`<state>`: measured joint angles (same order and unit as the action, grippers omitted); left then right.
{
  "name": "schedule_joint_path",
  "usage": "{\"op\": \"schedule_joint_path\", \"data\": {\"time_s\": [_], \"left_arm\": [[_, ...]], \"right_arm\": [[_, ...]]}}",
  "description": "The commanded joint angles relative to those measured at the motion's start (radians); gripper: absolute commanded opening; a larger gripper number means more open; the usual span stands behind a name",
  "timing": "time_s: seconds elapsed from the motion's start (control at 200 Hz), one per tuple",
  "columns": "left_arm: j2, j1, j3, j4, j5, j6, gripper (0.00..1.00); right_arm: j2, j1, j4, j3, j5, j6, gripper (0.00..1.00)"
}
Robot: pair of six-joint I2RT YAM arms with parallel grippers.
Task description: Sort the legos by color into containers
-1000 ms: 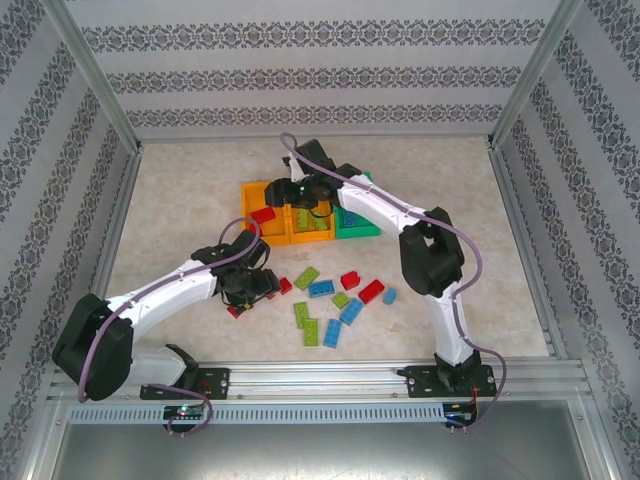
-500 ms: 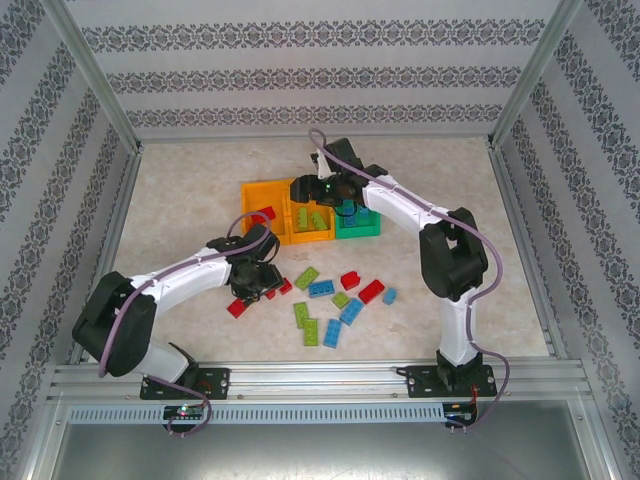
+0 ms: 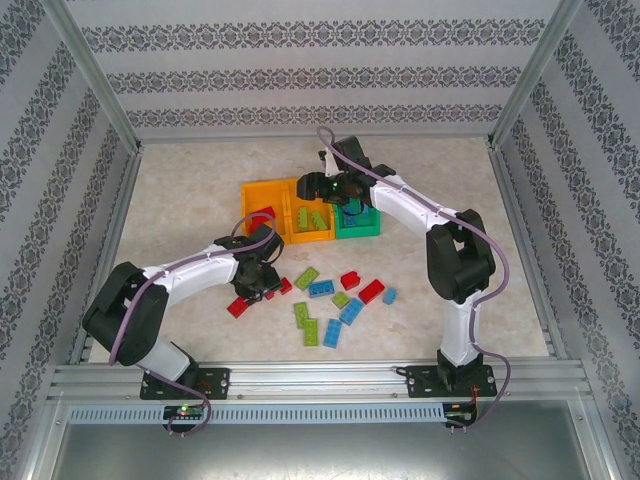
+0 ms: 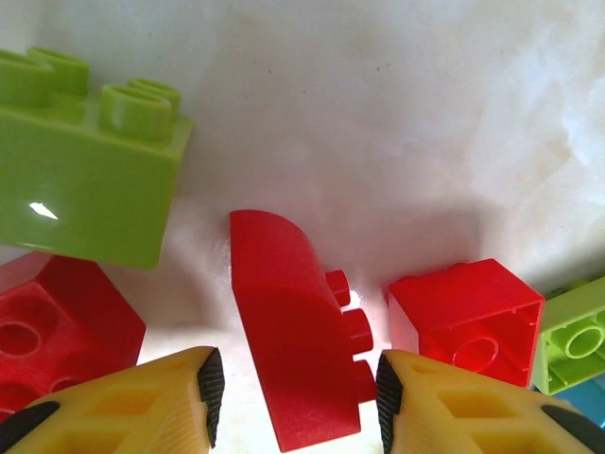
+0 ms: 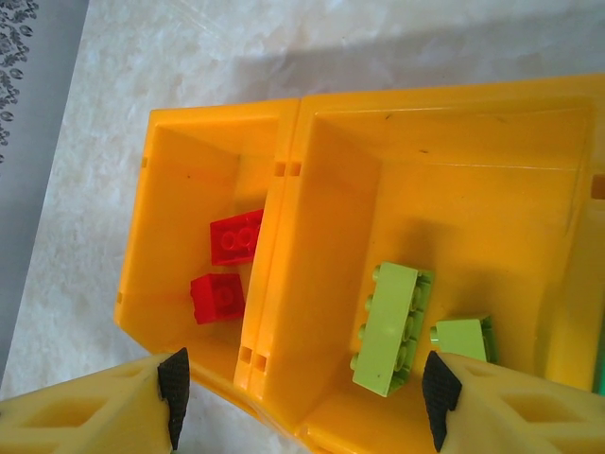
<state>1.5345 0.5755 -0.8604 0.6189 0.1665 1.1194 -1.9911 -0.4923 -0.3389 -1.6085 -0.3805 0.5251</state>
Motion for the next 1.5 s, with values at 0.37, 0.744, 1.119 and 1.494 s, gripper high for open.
{"op": "schedule_joint_path", "data": {"time_s": [0.37, 0.744, 1.119, 1.494], "left_arm": [[0.009, 0.012, -0.018, -0.020, -0.038, -0.042, 0.29], [-0.093, 0.016, -0.222, 0.165, -0.205, -0.170, 0.24], [0.171, -0.160, -0.582, 0.157, -0.182, -0.470, 0.23], [0.431, -0.246, -0.800, 0.150, -0.114, -0.573, 0.27]], "right_arm": [[0.055, 0.012, 0.015, 0.027, -0.007, -0.014, 0.69], [0.188, -0.023, 0.031, 0.183, 0.031, -0.130, 0.69], [0.307, -0.132, 0.187, 0.454, 0.106, -0.129, 0.69], [0.260, -0.339, 0.138, 0.462, 0.146, -0.315, 0.75]]}}
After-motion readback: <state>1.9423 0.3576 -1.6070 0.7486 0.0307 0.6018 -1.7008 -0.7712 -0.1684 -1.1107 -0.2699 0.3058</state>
